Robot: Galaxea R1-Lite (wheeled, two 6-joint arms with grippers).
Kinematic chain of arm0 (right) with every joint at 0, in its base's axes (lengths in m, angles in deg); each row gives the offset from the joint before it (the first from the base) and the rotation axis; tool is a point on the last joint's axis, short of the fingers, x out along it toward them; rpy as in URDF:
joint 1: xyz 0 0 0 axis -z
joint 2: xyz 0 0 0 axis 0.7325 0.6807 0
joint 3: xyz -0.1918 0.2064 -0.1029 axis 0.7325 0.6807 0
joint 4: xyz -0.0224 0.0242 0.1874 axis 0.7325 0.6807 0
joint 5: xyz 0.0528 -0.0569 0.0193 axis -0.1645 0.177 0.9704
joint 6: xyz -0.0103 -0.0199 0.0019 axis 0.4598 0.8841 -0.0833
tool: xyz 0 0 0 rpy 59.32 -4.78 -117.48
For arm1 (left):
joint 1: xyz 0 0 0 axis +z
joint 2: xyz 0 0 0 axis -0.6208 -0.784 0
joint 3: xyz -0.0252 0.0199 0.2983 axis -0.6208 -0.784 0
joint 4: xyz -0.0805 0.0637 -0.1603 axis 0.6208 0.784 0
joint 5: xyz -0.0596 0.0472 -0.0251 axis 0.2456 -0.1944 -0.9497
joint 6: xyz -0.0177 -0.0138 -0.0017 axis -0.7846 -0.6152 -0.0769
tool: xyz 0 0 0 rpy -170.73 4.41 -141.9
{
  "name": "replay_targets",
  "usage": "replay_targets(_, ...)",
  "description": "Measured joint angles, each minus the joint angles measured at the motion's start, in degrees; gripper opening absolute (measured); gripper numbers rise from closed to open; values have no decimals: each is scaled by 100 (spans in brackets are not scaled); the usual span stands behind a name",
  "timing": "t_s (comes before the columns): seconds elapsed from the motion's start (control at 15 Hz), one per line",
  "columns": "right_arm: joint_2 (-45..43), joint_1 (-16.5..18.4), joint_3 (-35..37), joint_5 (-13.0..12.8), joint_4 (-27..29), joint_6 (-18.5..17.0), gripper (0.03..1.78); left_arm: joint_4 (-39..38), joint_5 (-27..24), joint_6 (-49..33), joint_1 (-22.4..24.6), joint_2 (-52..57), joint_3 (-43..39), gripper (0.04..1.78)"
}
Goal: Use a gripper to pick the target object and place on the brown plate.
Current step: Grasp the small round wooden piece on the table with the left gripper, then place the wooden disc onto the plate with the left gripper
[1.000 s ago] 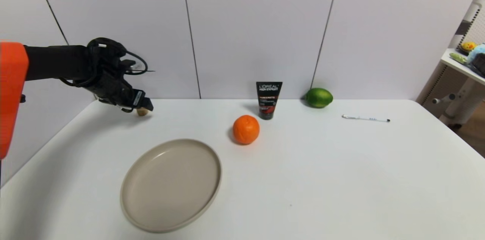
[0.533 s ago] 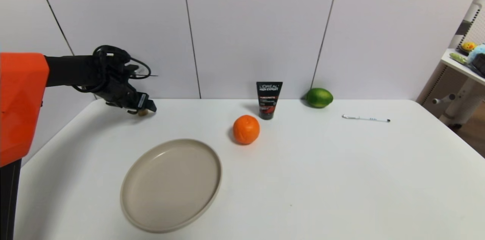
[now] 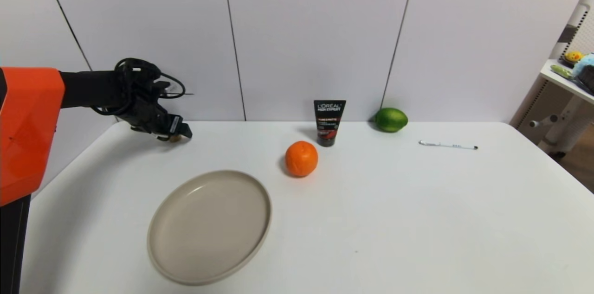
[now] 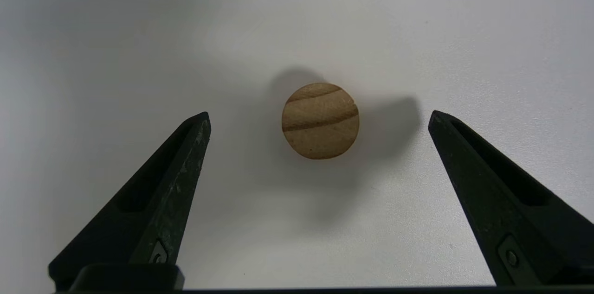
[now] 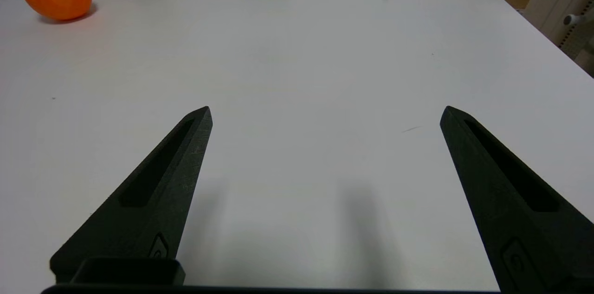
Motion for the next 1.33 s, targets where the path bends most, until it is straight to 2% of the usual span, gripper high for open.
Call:
replay_targets(0.27,0,0,0,0,0,-2,170,1,0,-4,-6,-57,0,169)
replay_targets(0.47,0,0,0,0,0,0,170,23,2,5,-11,-90,5,120)
replay_targets(0.73,0,0,0,2,-2,-2,170,12,0,-1,-9,-110,30,76)
replay_targets(0.8,0,0,0,0,0,0,170,10,0,-1,-9,-113,38,51)
replay_targets(1.07,0,0,0,2,0,-2,170,30,-33,5,-11,-111,40,51)
replay_targets(1.33,0,0,0,0,0,-2,170,222,-288,60,-26,234,-33,51)
